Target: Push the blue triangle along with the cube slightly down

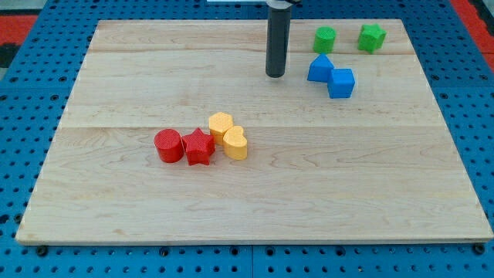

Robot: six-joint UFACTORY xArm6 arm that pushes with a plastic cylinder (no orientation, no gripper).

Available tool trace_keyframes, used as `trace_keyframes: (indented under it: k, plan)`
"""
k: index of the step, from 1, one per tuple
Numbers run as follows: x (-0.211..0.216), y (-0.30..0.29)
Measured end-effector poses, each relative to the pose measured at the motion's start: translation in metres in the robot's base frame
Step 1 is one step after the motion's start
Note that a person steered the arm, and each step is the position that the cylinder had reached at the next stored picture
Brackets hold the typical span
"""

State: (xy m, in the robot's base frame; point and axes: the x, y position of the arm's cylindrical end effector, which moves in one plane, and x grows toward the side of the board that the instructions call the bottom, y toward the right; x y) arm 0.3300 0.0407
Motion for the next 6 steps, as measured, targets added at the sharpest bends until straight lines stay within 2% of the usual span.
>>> trace_keyframes:
  k: [1, 2, 4, 5, 6]
  plan:
    - [-0.052, -0.008]
    - [-0.066, 0.067]
    - [0.002, 0.075]
    - [0.036, 0.059]
    - [0.049, 0.031]
